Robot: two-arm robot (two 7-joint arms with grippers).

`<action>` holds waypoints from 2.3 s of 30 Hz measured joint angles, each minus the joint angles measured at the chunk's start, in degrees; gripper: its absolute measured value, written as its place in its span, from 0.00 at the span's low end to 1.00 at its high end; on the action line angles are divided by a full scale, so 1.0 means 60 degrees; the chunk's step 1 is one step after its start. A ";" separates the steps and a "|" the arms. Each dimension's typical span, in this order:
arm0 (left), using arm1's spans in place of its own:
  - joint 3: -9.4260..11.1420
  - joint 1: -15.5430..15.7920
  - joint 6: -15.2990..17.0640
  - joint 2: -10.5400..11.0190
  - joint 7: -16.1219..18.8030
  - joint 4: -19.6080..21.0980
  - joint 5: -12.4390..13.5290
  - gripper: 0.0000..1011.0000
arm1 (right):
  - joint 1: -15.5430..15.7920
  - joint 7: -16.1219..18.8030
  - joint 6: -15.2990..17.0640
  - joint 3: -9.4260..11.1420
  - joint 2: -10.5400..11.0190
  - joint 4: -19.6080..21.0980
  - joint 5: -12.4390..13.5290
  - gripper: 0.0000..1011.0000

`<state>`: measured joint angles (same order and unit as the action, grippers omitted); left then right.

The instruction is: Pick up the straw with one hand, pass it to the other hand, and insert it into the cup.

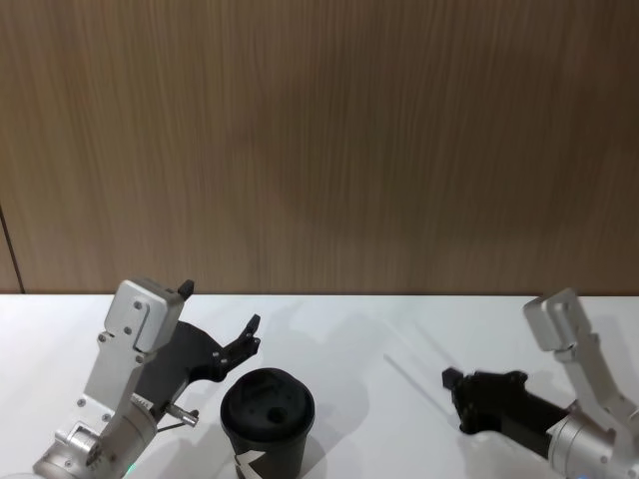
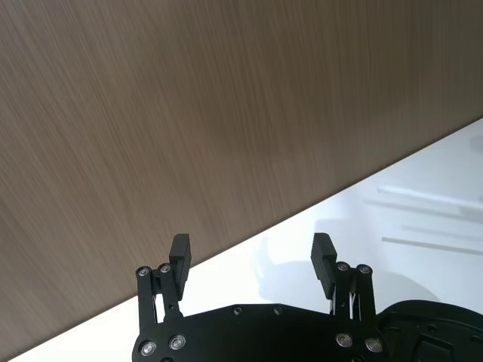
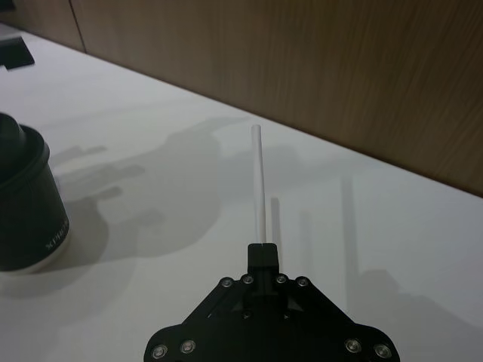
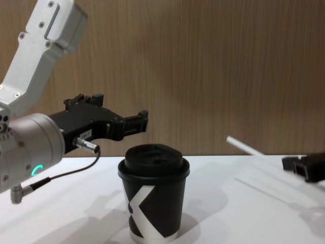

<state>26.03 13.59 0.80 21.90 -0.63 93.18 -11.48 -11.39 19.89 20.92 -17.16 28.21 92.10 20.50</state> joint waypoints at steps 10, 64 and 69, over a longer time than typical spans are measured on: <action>0.0000 -0.0001 0.0000 -0.0001 0.0000 0.0000 0.0000 0.99 | 0.0236 -0.0168 -0.0734 0.0530 -0.0308 0.0581 0.0525 0.00; -0.1760 -0.0493 -0.0261 0.0465 -0.3340 0.1535 -0.4166 0.99 | -0.0105 0.0239 -0.3179 -0.0591 -0.2337 0.1602 0.1627 0.00; -0.1914 -0.0451 -0.0058 0.0424 -0.3757 0.1615 -0.4951 0.99 | -0.0127 0.0243 -0.3201 -0.0622 -0.2363 0.1589 0.1634 0.00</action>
<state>14.54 10.88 0.45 24.44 -23.17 102.86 -41.19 -12.15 21.35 1.72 -20.89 14.03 101.63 30.30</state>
